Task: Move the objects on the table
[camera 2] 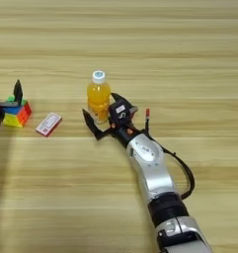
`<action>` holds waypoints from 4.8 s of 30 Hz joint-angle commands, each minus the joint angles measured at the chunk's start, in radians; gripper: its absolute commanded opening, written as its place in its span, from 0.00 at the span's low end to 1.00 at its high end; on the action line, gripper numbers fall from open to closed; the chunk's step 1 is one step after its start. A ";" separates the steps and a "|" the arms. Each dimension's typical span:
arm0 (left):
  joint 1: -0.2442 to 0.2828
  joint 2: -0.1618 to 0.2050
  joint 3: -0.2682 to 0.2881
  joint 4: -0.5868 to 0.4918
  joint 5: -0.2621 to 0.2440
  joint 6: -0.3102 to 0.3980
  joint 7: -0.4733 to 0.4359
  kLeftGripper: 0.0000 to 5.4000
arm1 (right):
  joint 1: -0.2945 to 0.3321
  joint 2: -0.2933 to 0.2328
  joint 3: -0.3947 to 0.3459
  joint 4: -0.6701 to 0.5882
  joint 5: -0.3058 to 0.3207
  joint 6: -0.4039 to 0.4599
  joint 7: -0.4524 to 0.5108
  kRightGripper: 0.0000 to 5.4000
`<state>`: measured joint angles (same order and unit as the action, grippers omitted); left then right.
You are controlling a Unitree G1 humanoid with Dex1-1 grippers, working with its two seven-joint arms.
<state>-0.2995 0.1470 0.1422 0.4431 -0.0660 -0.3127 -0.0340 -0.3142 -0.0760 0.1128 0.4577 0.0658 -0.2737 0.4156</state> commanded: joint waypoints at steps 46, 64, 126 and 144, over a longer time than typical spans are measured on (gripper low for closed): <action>0.002 -0.001 -0.006 -0.006 0.011 0.013 0.003 1.00 | -0.202 0.051 -0.061 0.263 -0.014 -0.080 -0.067 0.63; 0.003 -0.006 -0.011 -0.008 0.015 0.012 0.008 1.00 | -0.176 0.007 -0.124 0.107 0.010 -0.035 -0.084 0.63; 0.010 -0.013 -0.010 -0.021 0.026 0.013 0.020 1.00 | -0.100 -0.173 -0.304 0.240 0.016 -0.054 -0.203 0.63; 0.007 -0.015 -0.010 -0.021 0.026 0.016 0.021 1.00 | -0.080 -0.168 -0.292 0.196 0.024 -0.040 -0.197 0.97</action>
<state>-0.2966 0.1321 0.1330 0.4307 -0.0472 -0.3123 -0.0199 -0.4031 -0.2397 -0.1832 0.6693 0.0836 -0.3232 0.2164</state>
